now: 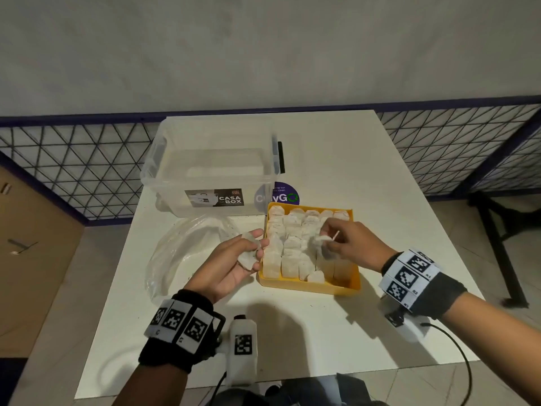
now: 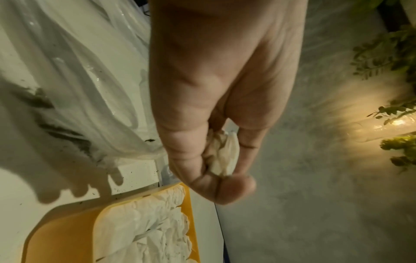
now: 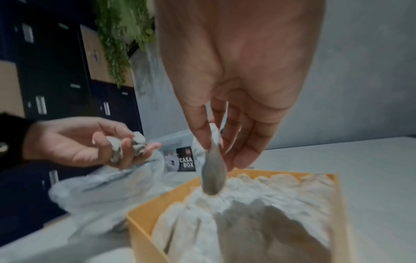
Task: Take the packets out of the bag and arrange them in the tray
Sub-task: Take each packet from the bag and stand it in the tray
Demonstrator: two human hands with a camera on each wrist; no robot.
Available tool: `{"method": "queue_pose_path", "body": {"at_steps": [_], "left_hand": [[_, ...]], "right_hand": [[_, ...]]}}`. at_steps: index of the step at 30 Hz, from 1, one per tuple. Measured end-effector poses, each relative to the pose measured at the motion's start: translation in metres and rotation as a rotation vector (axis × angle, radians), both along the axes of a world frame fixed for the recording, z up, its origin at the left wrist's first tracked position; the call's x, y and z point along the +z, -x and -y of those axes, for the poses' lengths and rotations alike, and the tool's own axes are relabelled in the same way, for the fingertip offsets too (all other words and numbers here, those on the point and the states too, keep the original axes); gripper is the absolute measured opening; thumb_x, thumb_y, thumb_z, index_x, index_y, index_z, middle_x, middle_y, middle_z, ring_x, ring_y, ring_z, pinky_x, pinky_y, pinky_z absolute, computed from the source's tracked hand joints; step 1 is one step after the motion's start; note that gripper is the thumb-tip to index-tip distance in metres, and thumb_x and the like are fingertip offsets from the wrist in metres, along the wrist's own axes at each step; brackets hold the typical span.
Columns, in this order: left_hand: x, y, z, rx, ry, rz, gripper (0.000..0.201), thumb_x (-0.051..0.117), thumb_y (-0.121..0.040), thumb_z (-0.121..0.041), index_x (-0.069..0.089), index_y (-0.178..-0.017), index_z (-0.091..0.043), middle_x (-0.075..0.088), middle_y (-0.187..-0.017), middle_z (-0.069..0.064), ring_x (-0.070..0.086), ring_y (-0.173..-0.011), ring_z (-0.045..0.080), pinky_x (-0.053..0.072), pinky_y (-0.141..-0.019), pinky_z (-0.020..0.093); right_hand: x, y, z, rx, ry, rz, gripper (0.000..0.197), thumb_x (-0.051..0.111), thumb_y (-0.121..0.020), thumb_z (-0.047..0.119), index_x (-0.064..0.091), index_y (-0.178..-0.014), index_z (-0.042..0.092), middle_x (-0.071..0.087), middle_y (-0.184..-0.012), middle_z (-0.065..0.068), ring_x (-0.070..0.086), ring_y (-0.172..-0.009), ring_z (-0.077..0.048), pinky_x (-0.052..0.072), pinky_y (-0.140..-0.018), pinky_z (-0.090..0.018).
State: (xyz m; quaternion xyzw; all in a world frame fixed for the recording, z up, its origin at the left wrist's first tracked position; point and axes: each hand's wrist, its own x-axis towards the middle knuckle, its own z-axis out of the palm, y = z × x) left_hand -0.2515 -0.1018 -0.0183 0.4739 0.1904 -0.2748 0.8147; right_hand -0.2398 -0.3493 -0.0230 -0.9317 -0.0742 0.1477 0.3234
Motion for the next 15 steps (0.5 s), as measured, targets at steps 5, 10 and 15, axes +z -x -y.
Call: {"method": "queue_pose_path", "body": {"at_steps": [5,10,15], "left_hand": [[-0.002,0.001,-0.006,0.014,0.067,-0.011,0.034,0.037,-0.091,0.009,0.052,-0.120,-0.002,0.062,-0.105,0.019,0.055,-0.070,0.019,0.049,-0.053,0.027],[-0.005,0.001,-0.009,0.035,0.044,0.001,0.027,0.043,-0.095,0.005,0.052,-0.117,-0.006,0.070,-0.102,0.019,0.064,-0.080,0.025,0.058,-0.062,0.029],[-0.005,0.000,-0.008,0.009,-0.008,0.015,0.016,0.048,-0.095,0.000,0.052,-0.110,-0.003,0.074,-0.096,0.015,0.072,-0.080,0.022,0.060,-0.067,0.030]], "right_hand": [[-0.020,0.008,0.016,0.094,0.272,-0.037,0.007,0.062,-0.082,0.018,0.057,-0.082,0.022,0.054,-0.079,0.006,0.048,-0.084,-0.016,0.036,-0.066,-0.024],[-0.031,0.014,0.018,0.144,0.398,-0.036,0.021,0.055,-0.085,0.015,0.060,-0.105,0.018,0.061,-0.096,0.000,0.055,-0.099,-0.024,0.037,-0.078,-0.028],[-0.048,0.011,0.011,0.187,0.622,0.059,0.022,0.042,-0.090,0.018,0.054,-0.108,0.019,0.063,-0.108,-0.005,0.049,-0.106,-0.023,0.030,-0.087,-0.029]]}}
